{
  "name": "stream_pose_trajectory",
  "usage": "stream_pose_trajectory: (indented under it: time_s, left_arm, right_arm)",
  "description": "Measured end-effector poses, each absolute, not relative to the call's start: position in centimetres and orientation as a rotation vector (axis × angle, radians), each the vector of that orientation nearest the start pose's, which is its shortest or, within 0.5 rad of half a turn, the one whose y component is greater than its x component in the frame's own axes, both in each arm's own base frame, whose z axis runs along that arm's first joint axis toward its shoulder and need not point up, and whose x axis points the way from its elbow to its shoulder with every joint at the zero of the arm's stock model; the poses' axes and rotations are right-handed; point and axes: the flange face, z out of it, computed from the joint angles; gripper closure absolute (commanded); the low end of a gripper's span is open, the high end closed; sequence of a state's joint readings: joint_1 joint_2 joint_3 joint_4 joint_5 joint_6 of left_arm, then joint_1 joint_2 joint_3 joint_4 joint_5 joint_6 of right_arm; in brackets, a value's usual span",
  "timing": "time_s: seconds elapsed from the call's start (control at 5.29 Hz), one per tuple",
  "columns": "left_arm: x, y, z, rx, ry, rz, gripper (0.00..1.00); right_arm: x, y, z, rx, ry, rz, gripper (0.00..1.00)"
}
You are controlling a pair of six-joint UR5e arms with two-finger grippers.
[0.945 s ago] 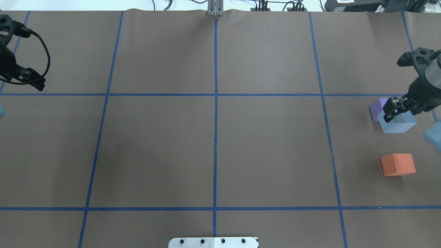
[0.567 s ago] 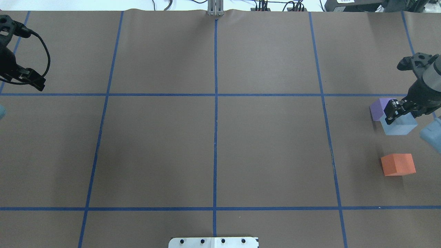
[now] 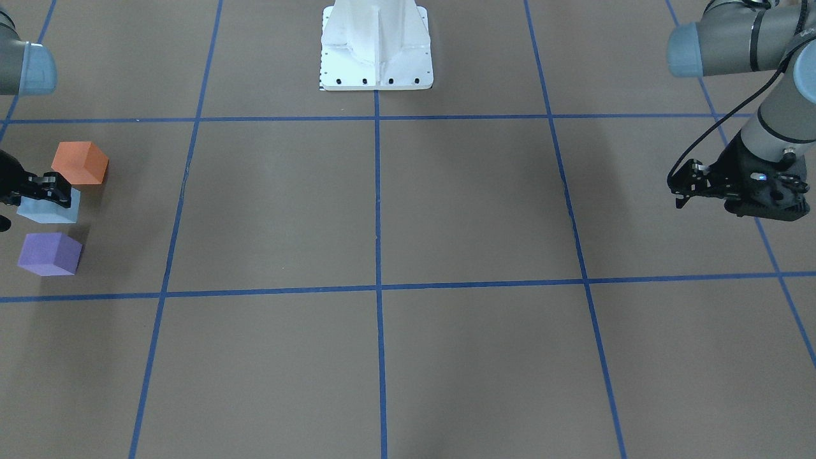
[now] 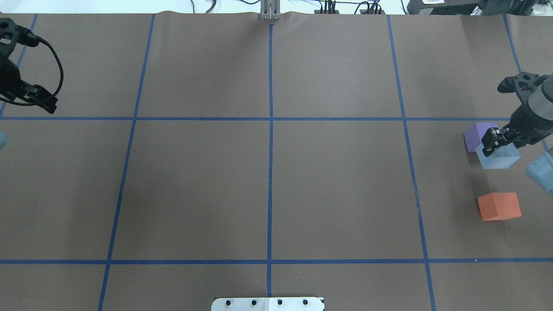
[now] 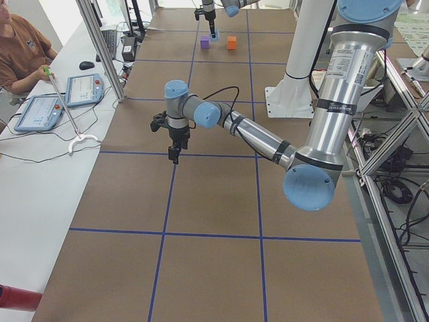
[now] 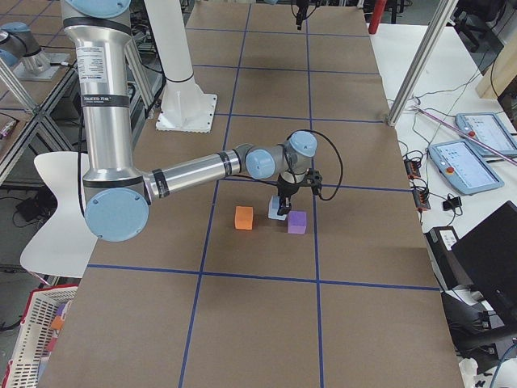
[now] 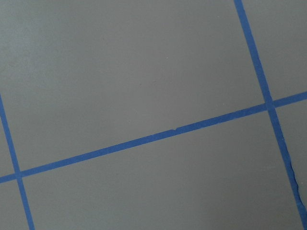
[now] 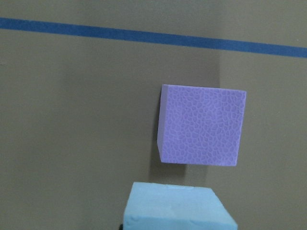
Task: Place blue block between orange and purple blocks
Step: 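Lower the light blue cube between the purple and orange cubes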
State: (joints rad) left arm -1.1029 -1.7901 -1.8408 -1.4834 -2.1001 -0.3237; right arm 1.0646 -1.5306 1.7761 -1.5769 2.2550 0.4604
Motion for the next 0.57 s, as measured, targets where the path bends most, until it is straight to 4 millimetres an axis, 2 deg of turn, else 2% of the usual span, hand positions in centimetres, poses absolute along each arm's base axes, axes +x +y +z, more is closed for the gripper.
stream_pose_trajectory:
  time_s: [0.57]
  left_arm:
    - [18.12, -54.1, 43.23, 0.162, 0.635, 0.247, 0.0]
  right_arm:
    - [-18.91, -47.62, 55.25, -0.116, -0.705, -0.128, 1.0]
